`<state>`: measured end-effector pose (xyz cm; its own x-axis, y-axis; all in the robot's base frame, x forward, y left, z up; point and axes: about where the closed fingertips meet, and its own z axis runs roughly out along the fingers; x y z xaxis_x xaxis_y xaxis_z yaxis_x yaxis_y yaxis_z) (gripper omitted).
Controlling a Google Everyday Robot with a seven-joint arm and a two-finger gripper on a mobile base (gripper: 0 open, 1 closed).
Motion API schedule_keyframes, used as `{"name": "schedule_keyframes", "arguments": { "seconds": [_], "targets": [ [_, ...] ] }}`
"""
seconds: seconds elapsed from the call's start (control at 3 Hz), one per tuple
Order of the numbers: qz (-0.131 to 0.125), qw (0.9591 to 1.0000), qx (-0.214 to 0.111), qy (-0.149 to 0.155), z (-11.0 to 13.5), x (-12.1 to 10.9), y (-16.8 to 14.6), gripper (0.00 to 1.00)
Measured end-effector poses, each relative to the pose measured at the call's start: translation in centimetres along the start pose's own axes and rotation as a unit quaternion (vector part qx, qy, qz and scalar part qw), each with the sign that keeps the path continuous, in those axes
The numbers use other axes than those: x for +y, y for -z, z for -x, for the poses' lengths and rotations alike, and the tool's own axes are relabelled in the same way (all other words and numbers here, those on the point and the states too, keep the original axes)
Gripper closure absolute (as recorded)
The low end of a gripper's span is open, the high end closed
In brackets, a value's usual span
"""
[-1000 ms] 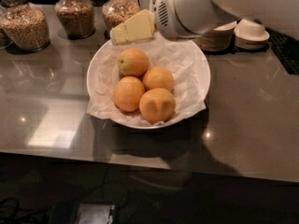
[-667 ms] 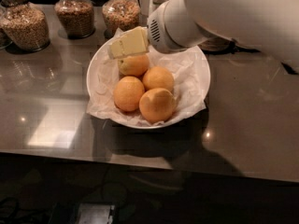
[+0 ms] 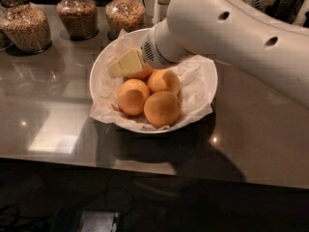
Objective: Pick orange from white bowl
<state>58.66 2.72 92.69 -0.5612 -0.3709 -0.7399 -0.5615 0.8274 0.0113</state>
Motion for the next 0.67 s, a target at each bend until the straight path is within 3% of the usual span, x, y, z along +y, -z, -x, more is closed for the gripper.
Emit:
{"name": "schedule_keyframes", "arguments": {
  "seconds": [0.67],
  "targets": [
    [-0.01, 0.9999, -0.006, -0.012, -0.1, -0.7, -3.8, 0.0]
  ]
}}
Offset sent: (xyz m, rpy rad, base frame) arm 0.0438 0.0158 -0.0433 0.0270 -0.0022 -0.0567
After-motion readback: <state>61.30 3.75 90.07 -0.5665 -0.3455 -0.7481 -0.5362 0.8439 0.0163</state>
